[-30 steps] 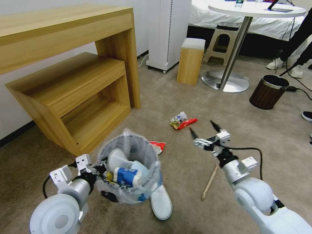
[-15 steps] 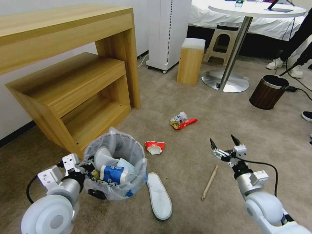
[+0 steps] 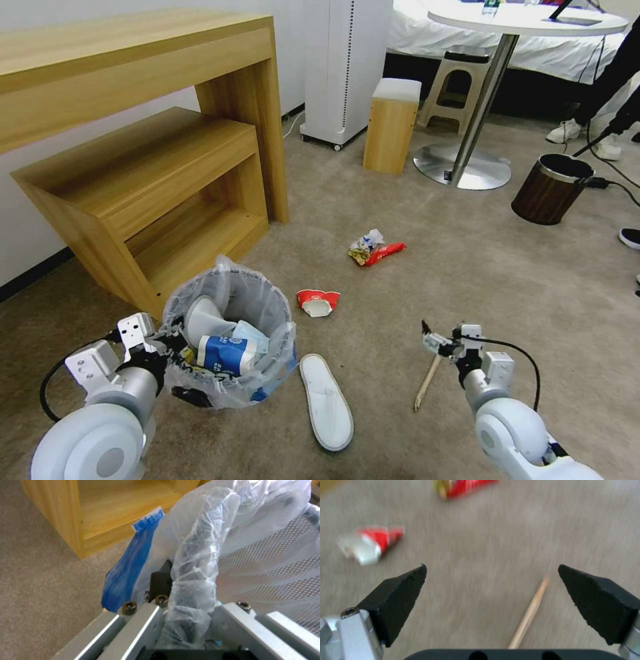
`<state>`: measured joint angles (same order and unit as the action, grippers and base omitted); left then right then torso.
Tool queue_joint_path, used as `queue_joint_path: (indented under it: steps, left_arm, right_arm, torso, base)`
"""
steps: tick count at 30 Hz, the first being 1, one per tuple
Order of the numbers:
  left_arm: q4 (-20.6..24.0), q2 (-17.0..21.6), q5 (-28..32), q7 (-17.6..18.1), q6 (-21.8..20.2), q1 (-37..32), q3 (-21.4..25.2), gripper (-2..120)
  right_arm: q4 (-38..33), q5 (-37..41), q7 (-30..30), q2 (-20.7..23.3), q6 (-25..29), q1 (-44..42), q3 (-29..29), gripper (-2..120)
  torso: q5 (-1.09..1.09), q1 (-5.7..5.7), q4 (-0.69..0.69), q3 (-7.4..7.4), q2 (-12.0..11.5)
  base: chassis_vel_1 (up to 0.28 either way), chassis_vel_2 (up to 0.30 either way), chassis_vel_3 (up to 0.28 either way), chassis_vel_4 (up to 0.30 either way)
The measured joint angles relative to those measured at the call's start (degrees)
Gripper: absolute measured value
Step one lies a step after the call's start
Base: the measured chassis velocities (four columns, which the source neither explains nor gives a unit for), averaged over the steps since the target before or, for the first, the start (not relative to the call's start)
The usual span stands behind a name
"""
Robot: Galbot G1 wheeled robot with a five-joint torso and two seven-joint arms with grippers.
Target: Pick up the trash bin and place the garbage on the floor into it.
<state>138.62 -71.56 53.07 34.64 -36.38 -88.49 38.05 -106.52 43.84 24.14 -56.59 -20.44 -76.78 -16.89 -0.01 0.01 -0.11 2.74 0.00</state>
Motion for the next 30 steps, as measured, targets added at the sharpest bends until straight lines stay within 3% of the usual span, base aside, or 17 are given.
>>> queue_joint_path:
  steps: [5,10,22,30]
  left_arm:
    - [0.3,-0.4,-0.6,-0.2,0.0,-0.2,-1.0,1]
    - [0.5,-0.5,-0.7,-0.2,0.1,-0.1,-1.6,1]
    - [0.6,-0.7,-0.7,-0.3,0.1,0.1,-2.1,1]
    - [0.6,-0.5,-0.5,-0.5,0.1,0.1,-2.0,1]
  right_arm:
    - [2.4,8.6,4.4,-2.1,-9.0,3.6,1.8,100]
    - [5.8,9.8,6.7,-4.3,-13.0,6.2,3.9,100]
    - [16.2,10.8,11.0,-11.8,-13.0,12.1,6.3,100]
    - [21.0,10.1,11.4,-13.8,-13.0,14.3,6.2,100]
  torso:
    - [0.00,0.00,0.00,0.00,0.0]
    - [0.01,0.00,0.00,0.00,0.0]
    - [0.00,0.00,0.00,0.00,0.0]
    - [0.00,0.00,0.00,0.00,0.0]
  base:
    - [0.000,0.000,0.000,0.000]
    - [0.000,0.000,0.000,0.000]
    - [0.000,0.000,0.000,0.000]
    - [0.000,0.000,0.000,0.000]
